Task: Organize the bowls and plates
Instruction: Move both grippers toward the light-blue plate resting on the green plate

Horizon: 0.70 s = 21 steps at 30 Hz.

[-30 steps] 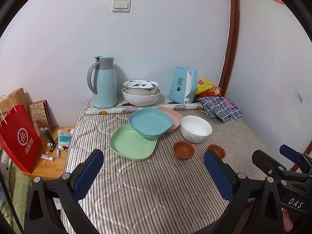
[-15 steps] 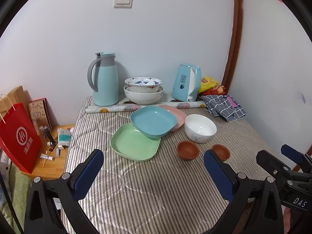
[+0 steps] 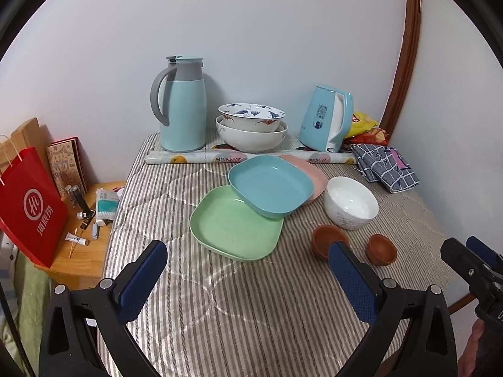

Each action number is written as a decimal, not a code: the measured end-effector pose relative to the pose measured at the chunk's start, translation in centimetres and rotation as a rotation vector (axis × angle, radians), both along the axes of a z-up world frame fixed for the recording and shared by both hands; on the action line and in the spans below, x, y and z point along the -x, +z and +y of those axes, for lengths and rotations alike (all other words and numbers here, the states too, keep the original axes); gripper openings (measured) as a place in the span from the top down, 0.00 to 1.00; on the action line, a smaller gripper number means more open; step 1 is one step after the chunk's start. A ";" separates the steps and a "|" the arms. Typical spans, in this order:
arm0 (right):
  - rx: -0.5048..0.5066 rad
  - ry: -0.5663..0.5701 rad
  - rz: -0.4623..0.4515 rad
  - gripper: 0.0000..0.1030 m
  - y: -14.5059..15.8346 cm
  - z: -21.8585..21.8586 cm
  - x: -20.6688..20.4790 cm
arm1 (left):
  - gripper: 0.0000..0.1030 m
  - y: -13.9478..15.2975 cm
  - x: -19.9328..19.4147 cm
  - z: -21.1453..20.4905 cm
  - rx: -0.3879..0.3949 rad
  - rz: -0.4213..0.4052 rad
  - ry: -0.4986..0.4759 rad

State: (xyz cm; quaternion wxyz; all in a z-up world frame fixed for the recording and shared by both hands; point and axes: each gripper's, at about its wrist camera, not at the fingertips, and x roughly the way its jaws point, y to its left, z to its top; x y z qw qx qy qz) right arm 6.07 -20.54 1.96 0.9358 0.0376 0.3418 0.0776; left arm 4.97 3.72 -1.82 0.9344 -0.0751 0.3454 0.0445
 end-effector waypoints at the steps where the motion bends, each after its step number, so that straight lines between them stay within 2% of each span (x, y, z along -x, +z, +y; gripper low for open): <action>1: 0.001 0.003 0.000 0.00 0.0 0.2 -0.3 | 0.00 0.1 -0.2 0.1 -0.001 0.000 0.001; 4: 0.028 0.033 0.009 0.00 0.4 0.9 -1.8 | 0.00 0.9 -1.2 -0.2 -0.022 0.018 -0.028; 8: 0.039 0.032 -0.031 0.00 1.3 1.5 -3.1 | 0.00 2.1 -1.8 0.1 -0.043 -0.022 -0.023; 12: -0.003 0.034 0.002 0.00 1.1 1.8 -4.8 | 0.00 2.5 -2.6 1.0 -0.032 -0.019 -0.007; 17: 0.014 0.039 0.009 0.00 1.0 2.4 -6.2 | 0.00 2.0 -3.7 3.0 0.033 0.002 0.037; 21: 0.003 0.054 0.022 0.00 0.9 2.7 -7.3 | 0.00 1.6 -4.9 3.8 0.041 0.024 0.049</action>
